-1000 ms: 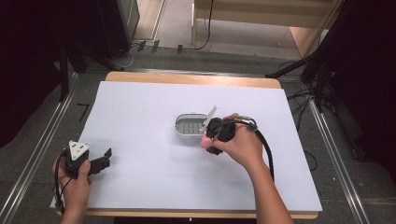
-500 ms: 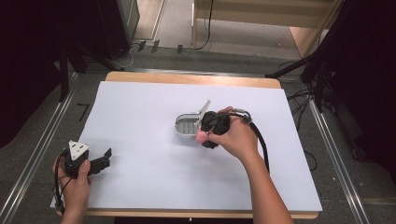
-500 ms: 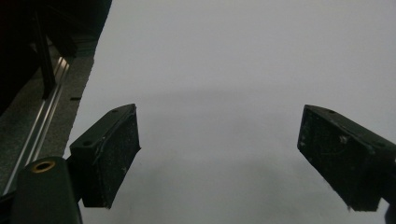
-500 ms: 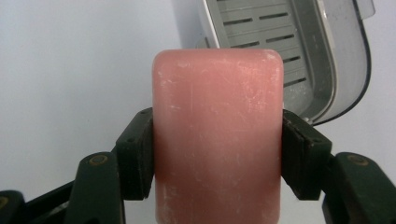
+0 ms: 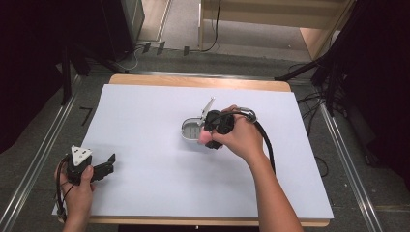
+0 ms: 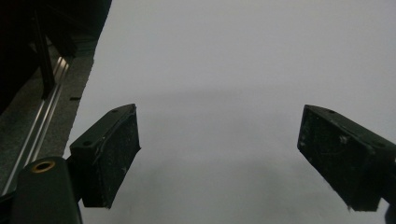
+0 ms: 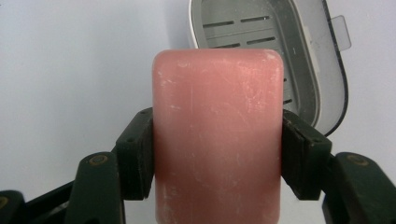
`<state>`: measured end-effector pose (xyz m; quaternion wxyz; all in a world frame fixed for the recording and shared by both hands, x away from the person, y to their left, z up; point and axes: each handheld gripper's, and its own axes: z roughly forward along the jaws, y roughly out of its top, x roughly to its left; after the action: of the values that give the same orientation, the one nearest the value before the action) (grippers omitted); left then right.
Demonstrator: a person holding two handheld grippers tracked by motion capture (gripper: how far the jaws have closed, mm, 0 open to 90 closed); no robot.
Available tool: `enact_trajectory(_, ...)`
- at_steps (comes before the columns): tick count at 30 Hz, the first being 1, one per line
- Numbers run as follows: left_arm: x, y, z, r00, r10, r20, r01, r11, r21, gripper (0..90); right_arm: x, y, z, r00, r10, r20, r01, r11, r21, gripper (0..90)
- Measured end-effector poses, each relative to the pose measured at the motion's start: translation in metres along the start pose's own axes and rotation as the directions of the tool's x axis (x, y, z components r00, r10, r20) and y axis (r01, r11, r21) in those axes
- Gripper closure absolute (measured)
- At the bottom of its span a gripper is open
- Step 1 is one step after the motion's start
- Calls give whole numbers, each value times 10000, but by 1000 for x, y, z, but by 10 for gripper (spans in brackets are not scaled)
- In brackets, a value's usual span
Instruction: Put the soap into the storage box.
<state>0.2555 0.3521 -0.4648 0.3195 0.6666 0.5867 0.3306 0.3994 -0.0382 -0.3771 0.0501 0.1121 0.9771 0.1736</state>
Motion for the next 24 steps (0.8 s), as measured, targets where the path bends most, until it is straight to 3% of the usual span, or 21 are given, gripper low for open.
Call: enact_trajectory(24,1,0,0,10000,-27,24,27,10000,-11,137,-13,28,8,9990,-422,-118,422,9991,48,388)
